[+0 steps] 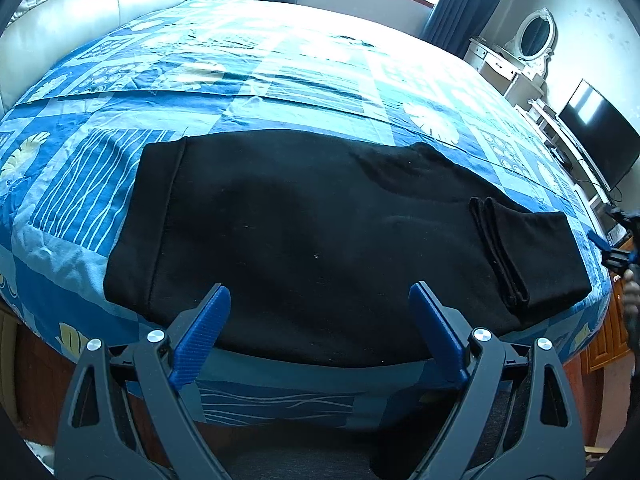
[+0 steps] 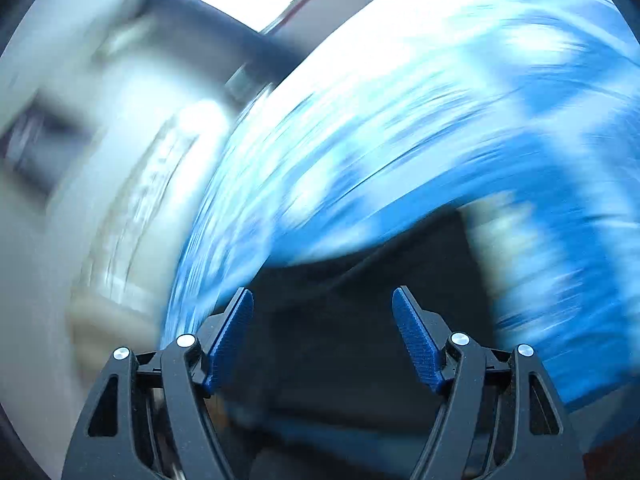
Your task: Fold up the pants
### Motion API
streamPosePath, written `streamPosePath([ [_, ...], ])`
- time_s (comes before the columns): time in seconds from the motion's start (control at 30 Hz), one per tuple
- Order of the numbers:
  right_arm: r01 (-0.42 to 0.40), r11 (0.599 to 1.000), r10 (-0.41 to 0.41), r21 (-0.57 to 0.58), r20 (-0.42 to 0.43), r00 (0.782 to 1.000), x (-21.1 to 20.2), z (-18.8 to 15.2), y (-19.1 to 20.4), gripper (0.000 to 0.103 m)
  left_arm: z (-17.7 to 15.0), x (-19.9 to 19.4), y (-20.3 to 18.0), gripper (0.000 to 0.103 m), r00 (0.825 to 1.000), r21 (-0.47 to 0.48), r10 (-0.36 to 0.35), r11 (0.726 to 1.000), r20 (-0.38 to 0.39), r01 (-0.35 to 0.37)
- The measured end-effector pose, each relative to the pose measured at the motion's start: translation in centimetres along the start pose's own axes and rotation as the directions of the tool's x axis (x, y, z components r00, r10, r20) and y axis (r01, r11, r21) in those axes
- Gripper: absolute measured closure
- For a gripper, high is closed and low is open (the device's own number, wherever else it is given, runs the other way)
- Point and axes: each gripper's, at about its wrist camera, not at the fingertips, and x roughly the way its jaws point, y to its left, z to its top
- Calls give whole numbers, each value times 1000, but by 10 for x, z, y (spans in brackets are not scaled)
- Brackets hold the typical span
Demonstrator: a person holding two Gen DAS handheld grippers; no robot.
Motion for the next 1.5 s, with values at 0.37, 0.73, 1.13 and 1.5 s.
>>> streamPosePath([
  [0.37, 10, 989, 14, 146, -163, 987, 81, 6, -63, 77, -2, 7, 3, 12, 1000, -3, 10, 1000, -18, -10],
  [0.73, -114, 960, 150, 256, -129, 980, 56, -11, -79, 72, -2, 8, 8, 12, 1000, -11, 12, 1000, -24, -12],
  [1.13, -134, 949, 185, 284, -163, 969, 8, -68, -99, 64, -2, 7, 8, 12, 1000, -13, 12, 1000, -22, -13],
  [1.5, -60, 965, 96, 254, -132, 986, -1, -62, -95, 70, -2, 6, 10, 12, 999, -10, 30, 999, -17, -30],
])
